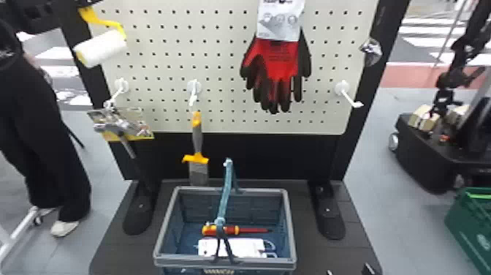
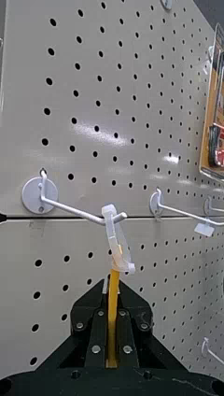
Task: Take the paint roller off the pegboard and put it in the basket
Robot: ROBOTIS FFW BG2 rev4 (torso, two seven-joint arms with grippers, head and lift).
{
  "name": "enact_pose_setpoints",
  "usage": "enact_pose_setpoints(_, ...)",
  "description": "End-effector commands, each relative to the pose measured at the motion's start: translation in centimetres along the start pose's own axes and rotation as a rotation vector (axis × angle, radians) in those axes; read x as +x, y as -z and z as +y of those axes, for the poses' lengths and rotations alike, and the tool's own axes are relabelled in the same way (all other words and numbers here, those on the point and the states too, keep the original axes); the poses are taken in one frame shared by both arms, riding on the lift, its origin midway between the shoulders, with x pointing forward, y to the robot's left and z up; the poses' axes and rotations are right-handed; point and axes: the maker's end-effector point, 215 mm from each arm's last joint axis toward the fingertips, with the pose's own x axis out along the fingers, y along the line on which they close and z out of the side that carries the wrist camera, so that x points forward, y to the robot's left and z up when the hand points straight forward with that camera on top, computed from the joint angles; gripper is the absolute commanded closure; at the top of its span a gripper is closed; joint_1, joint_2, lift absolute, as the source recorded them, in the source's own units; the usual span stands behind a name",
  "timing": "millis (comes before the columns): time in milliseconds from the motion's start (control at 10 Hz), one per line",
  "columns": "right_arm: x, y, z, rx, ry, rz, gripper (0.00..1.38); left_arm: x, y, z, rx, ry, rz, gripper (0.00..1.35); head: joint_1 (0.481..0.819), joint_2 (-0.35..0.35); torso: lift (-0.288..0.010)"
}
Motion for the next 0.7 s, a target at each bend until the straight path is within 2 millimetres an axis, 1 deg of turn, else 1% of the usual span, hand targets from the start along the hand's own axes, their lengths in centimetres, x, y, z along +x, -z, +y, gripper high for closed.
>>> enact_pose_setpoints(0, 0.00, 0.00, 0.00, 0.000, 0.000, 0.000, 0.50, -0.01, 0.04, -0.10, 0.001, 0.004, -0.004, 1.21, 0.549, 0.000, -0.100)
enact_pose_setpoints(400, 0.00, 0.00, 0.00, 0.001, 0.000, 0.000, 0.50, 0.24, 0.60, -0.30, -0.007, 0.004, -0.009, 1.21, 0.549, 0.000, -0.100)
enact_pose_setpoints(600, 0.00, 0.00, 0.00, 0.001, 0.000, 0.000, 0.50, 0.34, 0.22, -0.39, -0.001, 0.007, -0.015, 1.21, 0.549, 0.000, -0.100)
